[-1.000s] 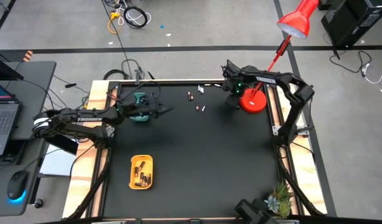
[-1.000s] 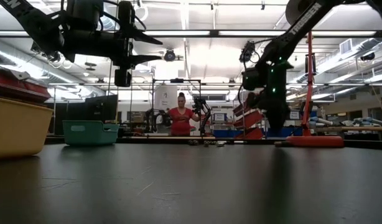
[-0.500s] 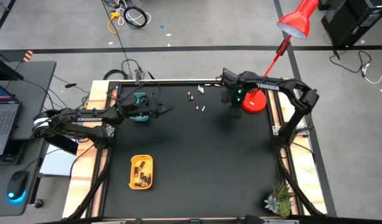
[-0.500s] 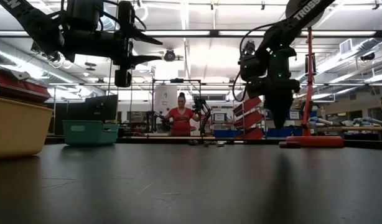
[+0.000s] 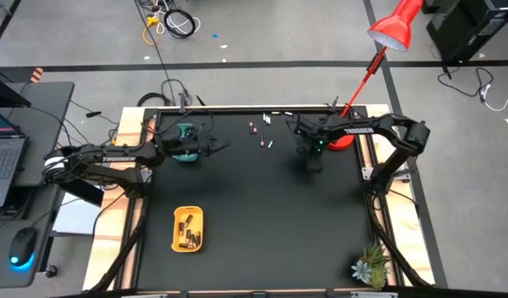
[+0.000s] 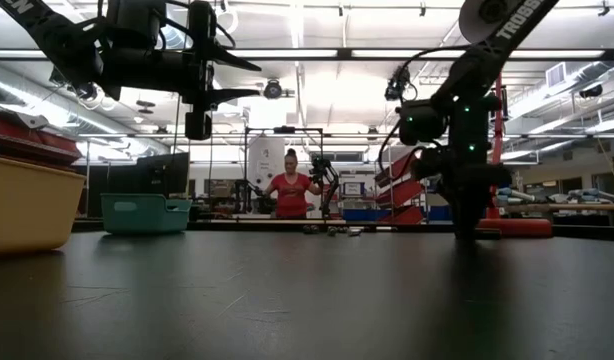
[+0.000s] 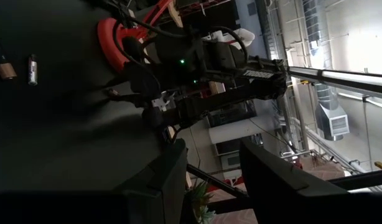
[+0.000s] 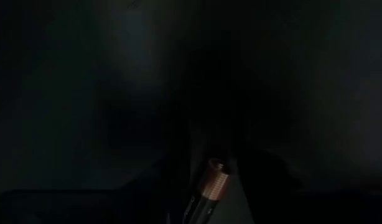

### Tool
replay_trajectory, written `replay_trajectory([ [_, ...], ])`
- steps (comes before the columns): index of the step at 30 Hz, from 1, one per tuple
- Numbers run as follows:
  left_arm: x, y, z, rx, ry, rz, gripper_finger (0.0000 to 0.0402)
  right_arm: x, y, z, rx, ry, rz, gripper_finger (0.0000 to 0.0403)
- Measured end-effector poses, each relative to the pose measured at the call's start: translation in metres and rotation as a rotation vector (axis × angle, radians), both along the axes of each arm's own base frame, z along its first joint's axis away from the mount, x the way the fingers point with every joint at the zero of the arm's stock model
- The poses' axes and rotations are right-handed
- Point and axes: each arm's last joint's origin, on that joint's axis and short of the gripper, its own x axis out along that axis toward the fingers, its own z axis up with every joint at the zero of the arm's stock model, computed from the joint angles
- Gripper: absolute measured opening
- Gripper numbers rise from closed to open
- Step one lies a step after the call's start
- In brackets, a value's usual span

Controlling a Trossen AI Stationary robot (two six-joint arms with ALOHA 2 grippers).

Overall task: Sort batteries
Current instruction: Put the black battery into the yellow bin

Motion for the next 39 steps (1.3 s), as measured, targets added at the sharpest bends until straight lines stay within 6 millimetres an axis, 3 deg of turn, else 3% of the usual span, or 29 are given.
replay_trajectory([
  [3,0.0,0.0,0.0,0.0,0.001,0.0,0.0157,0.001,0.0,0.0,0.007,-0.007,0.0,0.0113],
  [9,0.0,0.0,0.0,0.0,-0.001,0.0,0.0157,0.009,-0.004,0.009,0.04,-0.069,-0.001,0.0011],
  [19,0.0,0.0,0.0,0.0,0.001,-0.003,0.0157,0.016,-0.008,0.014,0.156,-0.163,-0.108,0.0003],
  [25,0.0,-0.001,0.0,-0.004,0.004,-0.033,0.0157,0.016,0.004,0.051,0.302,-0.202,-0.165,0.0034],
  [31,-0.001,0.001,-0.005,0.038,0.055,0.009,0.0157,0.02,0.05,0.081,0.275,-0.222,-0.11,0.0093],
  [39,-0.003,0.006,-0.01,0.074,0.119,0.051,0.0157,0.04,0.105,0.081,0.175,-0.227,-0.11,0.0162],
])
